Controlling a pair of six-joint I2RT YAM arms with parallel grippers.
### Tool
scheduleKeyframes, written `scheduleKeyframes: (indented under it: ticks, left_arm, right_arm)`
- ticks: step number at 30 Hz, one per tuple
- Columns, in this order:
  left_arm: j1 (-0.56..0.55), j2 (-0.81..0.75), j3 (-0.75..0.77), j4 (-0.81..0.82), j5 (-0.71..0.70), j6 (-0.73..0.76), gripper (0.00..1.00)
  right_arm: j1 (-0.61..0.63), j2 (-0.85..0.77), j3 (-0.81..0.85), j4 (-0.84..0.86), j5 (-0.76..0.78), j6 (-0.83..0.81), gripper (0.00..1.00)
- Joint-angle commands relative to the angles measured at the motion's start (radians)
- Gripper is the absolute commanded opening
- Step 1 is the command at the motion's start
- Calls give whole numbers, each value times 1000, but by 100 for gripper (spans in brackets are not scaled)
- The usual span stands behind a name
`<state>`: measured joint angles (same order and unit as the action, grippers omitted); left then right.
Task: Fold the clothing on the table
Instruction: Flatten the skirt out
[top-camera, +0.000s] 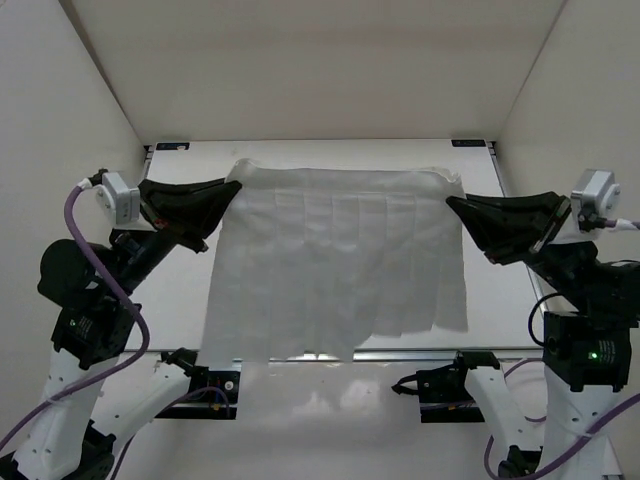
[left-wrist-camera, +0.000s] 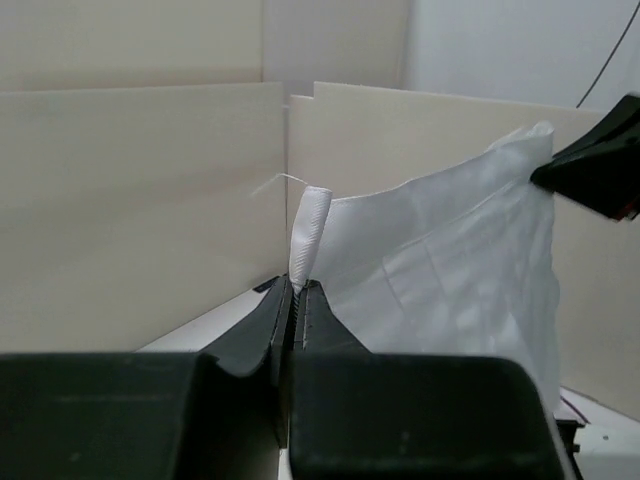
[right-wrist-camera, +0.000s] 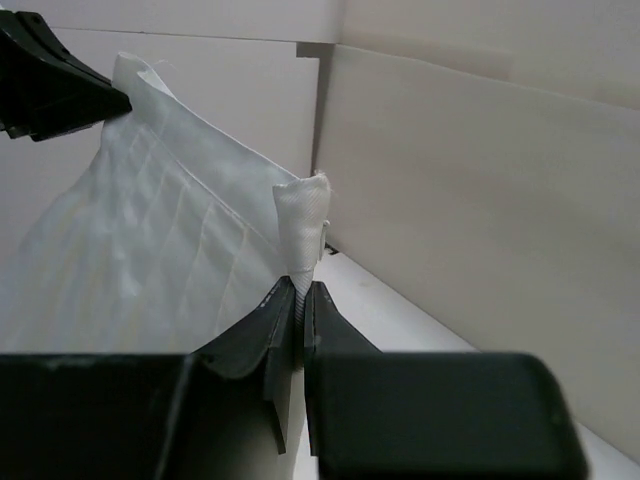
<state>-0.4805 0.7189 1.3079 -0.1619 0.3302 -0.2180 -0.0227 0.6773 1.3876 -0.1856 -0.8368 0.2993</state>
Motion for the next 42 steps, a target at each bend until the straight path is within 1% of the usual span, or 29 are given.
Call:
scheduleKeyframes:
  ticks: [1, 4, 5, 7, 8, 9, 11, 12, 13, 16, 18, 21, 23, 24, 26, 27, 28, 29, 30, 31, 33, 34, 35, 36, 37, 38, 39, 40, 42]
  left_arm:
    - [10, -9, -31, -6, -390, 49, 0]
    - [-17, 40, -177, 125, -421, 43, 0]
    - [11, 69, -235, 148, -402, 20, 0]
    - [89, 126, -326, 260, -315, -67, 0]
    - [147, 166, -411, 338, -268, -95, 0]
    - [170, 189, -458, 378, -261, -137, 0]
    - [177, 298, -599, 470, -309, -149, 0]
    - [171, 330, -620, 531, -328, -132, 0]
    - [165, 406, -657, 589, -329, -98, 0]
    - [155, 619, -613, 640, -384, -44, 0]
    - [172, 777, -534, 679, -373, -34, 0]
    - [209, 942, -423, 706, -352, -46, 0]
    - [226, 1026, -350, 726, -339, -57, 0]
    - [239, 1083, -304, 726, -335, -66, 0]
    - [255, 1164, -227, 726, -321, -77, 0]
    - [264, 1210, -185, 726, -315, -87, 3]
    - [266, 1234, -159, 717, -307, -89, 4]
    - [272, 1275, -118, 707, -301, -110, 8]
    - [278, 1307, -90, 693, -304, -113, 17]
    - [269, 1321, -75, 691, -312, -127, 24]
    - [273, 1376, -20, 668, -300, -135, 79]
    - [275, 1389, 10, 659, -304, -144, 99]
    - [269, 1410, 28, 641, -319, -133, 98]
    - [269, 1419, 59, 612, -326, -132, 99]
    - [267, 1444, 103, 592, -321, -121, 98]
    - [264, 1449, 134, 544, -329, -113, 99]
    - [263, 1474, 189, 518, -329, -112, 99]
    - [264, 1496, 239, 501, -329, -115, 99]
    - [266, 1534, 313, 449, -329, -133, 99]
  right_arm:
    - [-60, 56, -173, 40, 180, 33, 0]
    - [-48, 97, -362, 141, 183, 73, 0]
    - [-33, 113, -398, 164, 200, 90, 0]
    - [13, 180, -493, 211, 256, 58, 0]
    - [48, 224, -527, 224, 306, 41, 0]
    - [79, 252, -541, 235, 342, 14, 0]
    - [101, 346, -565, 248, 338, -8, 0]
    - [95, 423, -578, 276, 331, -15, 0]
    - [99, 508, -585, 305, 334, -9, 0]
    - [93, 709, -559, 403, 317, 10, 0]
    - [99, 871, -456, 416, 321, -12, 0]
    - [106, 1023, -322, 384, 305, -54, 0]
    - [98, 1177, -170, 356, 288, -63, 0]
    - [89, 1211, -142, 353, 282, -66, 0]
    - [83, 1332, -18, 357, 274, -72, 0]
    - [75, 1355, 7, 360, 277, -69, 0]
    - [73, 1408, 68, 353, 272, -86, 0]
    - [72, 1462, 140, 318, 275, -97, 0]
    - [73, 1516, 219, 307, 289, -109, 0]
    - [70, 1539, 250, 264, 301, -124, 1]
    - [73, 1625, 380, 197, 314, -140, 20]
    - [69, 1639, 395, 193, 302, -132, 40]
    - [64, 1651, 401, 195, 297, -131, 48]
    - [61, 1653, 406, 204, 294, -129, 61]
    - [64, 1650, 409, 206, 298, -126, 71]
    - [60, 1653, 424, 195, 306, -130, 75]
    - [64, 1657, 441, 189, 320, -146, 83]
    - [67, 1659, 450, 189, 343, -146, 89]
    - [76, 1671, 482, 152, 357, -158, 92]
